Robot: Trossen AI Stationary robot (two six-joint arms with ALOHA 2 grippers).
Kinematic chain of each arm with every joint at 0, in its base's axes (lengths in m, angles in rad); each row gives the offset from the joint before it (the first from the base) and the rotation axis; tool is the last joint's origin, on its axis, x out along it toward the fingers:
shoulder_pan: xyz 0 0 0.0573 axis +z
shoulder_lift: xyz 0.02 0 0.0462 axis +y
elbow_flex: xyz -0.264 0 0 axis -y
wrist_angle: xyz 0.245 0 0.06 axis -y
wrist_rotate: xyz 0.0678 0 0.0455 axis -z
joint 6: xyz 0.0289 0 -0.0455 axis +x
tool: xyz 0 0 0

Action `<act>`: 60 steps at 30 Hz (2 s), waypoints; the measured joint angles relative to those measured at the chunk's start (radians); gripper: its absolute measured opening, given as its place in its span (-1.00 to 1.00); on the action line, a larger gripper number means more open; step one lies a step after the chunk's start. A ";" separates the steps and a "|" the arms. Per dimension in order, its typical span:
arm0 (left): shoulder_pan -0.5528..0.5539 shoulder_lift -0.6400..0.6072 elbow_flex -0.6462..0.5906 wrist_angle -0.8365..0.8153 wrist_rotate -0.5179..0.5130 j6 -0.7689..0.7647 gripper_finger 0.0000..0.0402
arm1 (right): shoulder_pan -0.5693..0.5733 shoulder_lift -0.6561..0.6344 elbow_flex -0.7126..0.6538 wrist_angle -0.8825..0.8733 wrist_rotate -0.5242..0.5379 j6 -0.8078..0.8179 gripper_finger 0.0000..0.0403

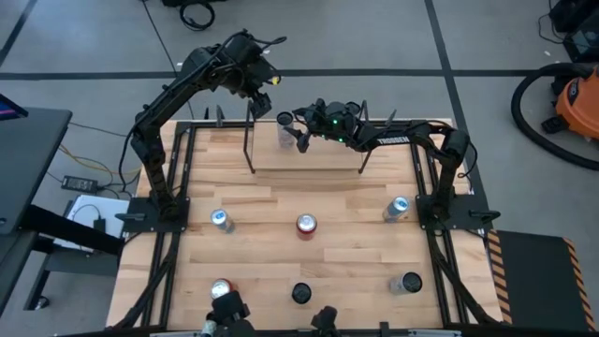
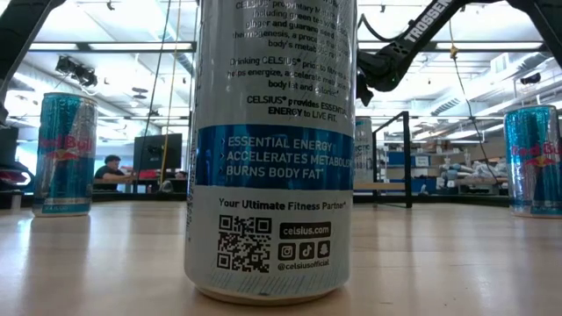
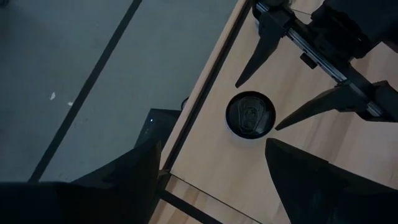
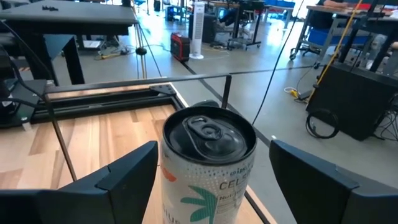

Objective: Place canned beverage on shelf
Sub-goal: Put the top white-pink soda can on the shelf

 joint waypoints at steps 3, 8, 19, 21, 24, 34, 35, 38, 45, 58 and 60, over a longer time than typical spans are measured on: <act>0.000 0.000 0.000 0.000 0.000 0.000 0.45 | 0.001 0.000 0.000 -0.016 0.000 0.000 0.54; 0.000 0.000 0.000 0.000 0.000 0.000 0.45 | 0.002 0.000 0.000 -0.028 -0.025 0.015 0.40; 0.000 0.000 0.000 0.000 0.000 0.000 0.45 | 0.002 0.000 0.000 -0.025 -0.024 0.015 0.18; 0.000 0.000 0.000 0.000 0.000 0.000 0.45 | 0.002 0.000 0.000 -0.025 -0.023 0.014 0.16; 0.000 0.000 0.000 0.000 0.000 0.000 0.45 | 0.001 0.000 0.000 -0.028 -0.020 0.013 0.14; 0.000 0.000 0.000 0.000 0.000 0.000 0.45 | -0.015 -0.002 0.000 -0.081 0.039 0.007 0.13; 0.000 0.000 0.000 0.000 0.000 0.000 0.45 | -0.018 -0.006 -0.001 -0.094 0.041 0.004 0.13; 0.000 0.000 0.000 -0.001 0.000 0.002 0.45 | -0.026 -0.027 -0.001 -0.130 0.042 -0.004 0.13; 0.000 0.000 -0.001 -0.001 0.000 0.002 0.45 | -0.022 -0.109 0.000 -0.185 0.040 -0.014 0.13; 0.011 0.001 -0.245 0.051 0.000 0.038 0.45 | -0.007 -0.330 0.000 -0.292 0.038 -0.037 0.13; 0.012 0.001 -0.295 0.106 0.000 0.038 0.45 | -0.008 -0.356 0.000 -0.309 0.038 -0.037 0.13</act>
